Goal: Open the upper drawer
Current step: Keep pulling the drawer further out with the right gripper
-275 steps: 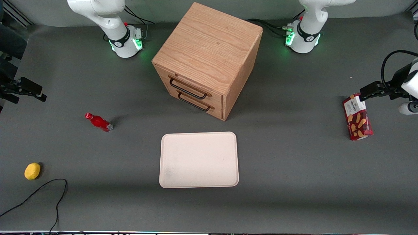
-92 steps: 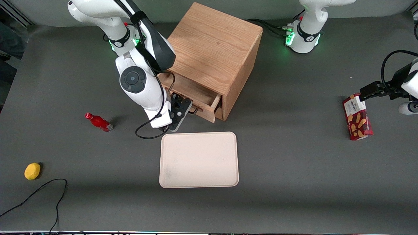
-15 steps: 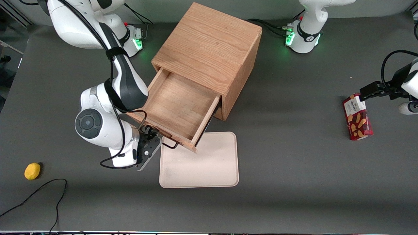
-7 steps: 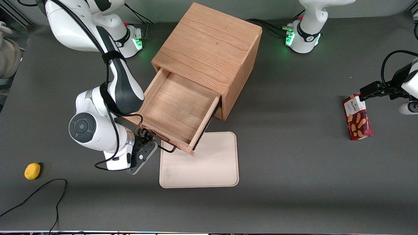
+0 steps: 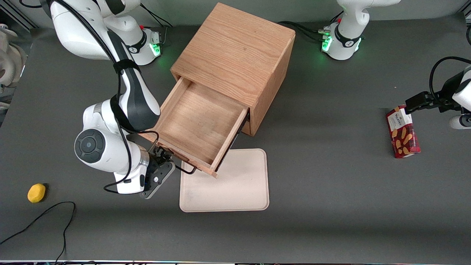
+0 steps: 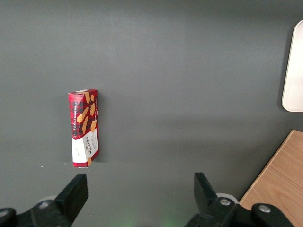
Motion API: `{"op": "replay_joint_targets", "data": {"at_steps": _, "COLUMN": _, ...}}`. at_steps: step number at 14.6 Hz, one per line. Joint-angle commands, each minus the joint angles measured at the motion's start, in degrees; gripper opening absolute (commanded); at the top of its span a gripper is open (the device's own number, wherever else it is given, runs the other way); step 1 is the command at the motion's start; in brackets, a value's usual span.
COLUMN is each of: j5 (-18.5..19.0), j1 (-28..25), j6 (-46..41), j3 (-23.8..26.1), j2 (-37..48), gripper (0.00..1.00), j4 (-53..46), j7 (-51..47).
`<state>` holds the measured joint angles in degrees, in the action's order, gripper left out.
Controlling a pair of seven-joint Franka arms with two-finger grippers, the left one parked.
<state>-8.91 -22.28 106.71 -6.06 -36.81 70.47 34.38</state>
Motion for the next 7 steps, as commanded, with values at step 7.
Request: {"op": "replay_joint_targets", "data": {"at_steps": 7, "j5": 2.0, "j1": 1.1, "j6": -0.5, "j3": -0.7, "j2": -2.9, "gripper": 1.00, "j4": -5.0, "j7": -1.2}}
